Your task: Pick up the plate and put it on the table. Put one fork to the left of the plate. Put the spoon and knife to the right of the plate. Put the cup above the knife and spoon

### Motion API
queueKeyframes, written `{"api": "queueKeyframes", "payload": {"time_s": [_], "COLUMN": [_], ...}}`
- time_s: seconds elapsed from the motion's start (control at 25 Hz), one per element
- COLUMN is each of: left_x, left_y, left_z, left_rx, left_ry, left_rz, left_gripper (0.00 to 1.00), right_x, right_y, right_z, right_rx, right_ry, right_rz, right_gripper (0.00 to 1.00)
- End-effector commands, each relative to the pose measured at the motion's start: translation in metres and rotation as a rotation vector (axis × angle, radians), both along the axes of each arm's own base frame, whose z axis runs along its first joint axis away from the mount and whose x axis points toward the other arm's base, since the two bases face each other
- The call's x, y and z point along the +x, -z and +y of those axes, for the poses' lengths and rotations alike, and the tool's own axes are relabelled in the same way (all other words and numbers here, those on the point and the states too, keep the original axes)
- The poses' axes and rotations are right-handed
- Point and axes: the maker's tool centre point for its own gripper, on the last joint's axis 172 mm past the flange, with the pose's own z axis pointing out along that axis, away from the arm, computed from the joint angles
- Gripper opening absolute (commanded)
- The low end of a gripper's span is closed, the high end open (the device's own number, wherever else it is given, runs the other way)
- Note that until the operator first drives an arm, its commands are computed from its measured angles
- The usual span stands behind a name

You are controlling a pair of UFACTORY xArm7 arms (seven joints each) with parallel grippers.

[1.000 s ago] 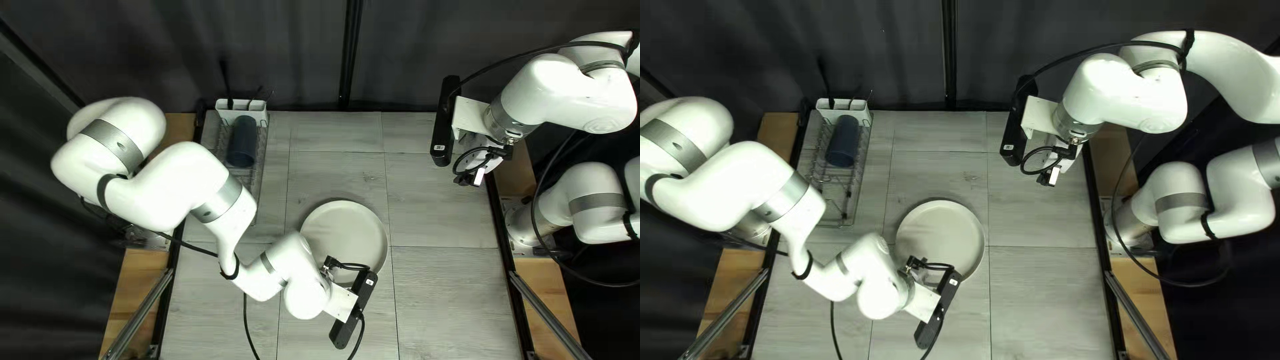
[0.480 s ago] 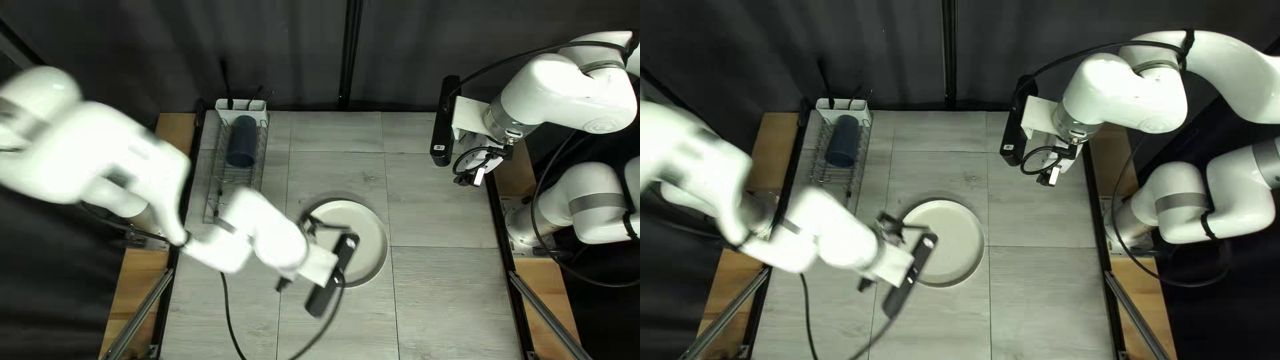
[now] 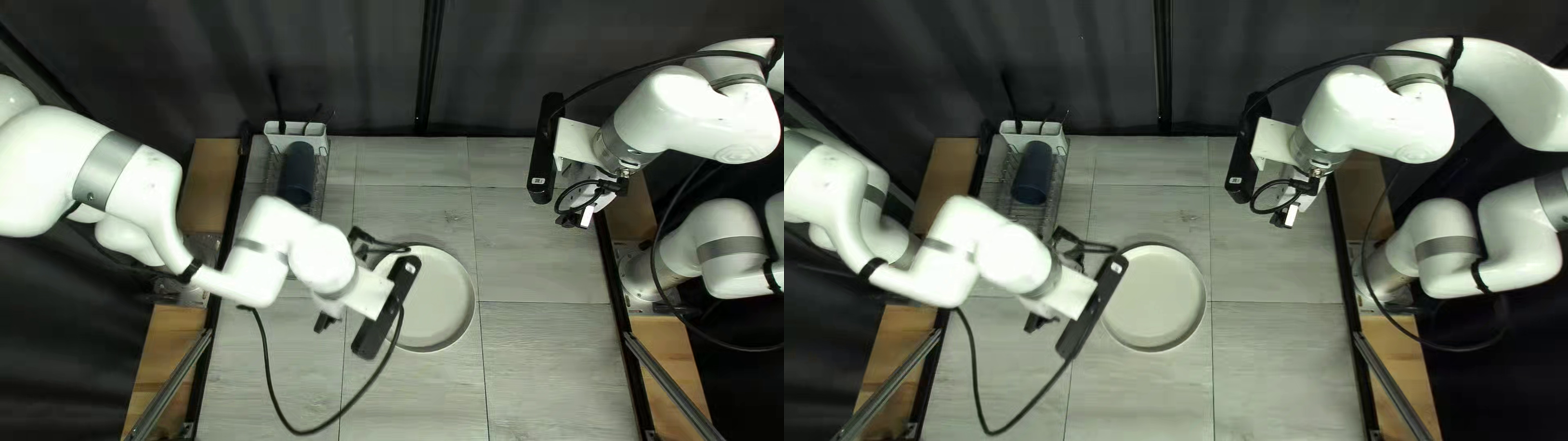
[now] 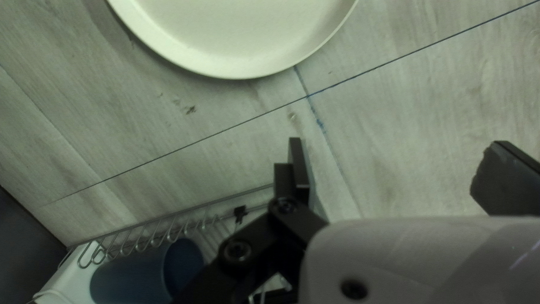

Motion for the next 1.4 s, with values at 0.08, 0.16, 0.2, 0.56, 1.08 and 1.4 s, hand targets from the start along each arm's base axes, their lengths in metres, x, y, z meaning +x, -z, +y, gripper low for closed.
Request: {"api": "queueKeyframes", "payload": {"time_s": [0.08, 0.16, 0.2, 0.56, 1.08, 1.4], "left_x": [-0.042, -0.059, -0.066, -0.068, -0.103, -0.127], "left_y": [-0.017, -0.018, -0.017, -0.017, -0.018, 0.007], "left_z": [0.071, 0.098, 0.113, 0.115, 0.172, 0.182], "left_rx": [0.033, 0.044, 0.047, 0.048, -0.031, -0.150], "left_ry": [-0.028, -0.037, -0.043, -0.045, 0.221, 0.639], "left_rz": [0.017, 0.013, 0.004, 0.002, 0.229, 0.257], "left_gripper": [1.00, 1.00, 1.00, 1.00, 1.00, 1.00], "right_x": [0.000, 0.000, 0.000, 0.000, 0.000, 0.000], "right_y": [0.000, 0.000, 0.000, 0.000, 0.000, 0.000], "right_z": [0.000, 0.000, 0.000, 0.000, 0.000, 0.000], "right_rx": [0.000, 0.000, 0.000, 0.000, 0.000, 0.000], "right_ry": [0.000, 0.000, 0.000, 0.000, 0.000, 0.000], "right_rz": [0.000, 0.000, 0.000, 0.000, 0.000, 0.000], "right_gripper": [1.00, 1.00, 1.00, 1.00, 1.00, 1.00]}}
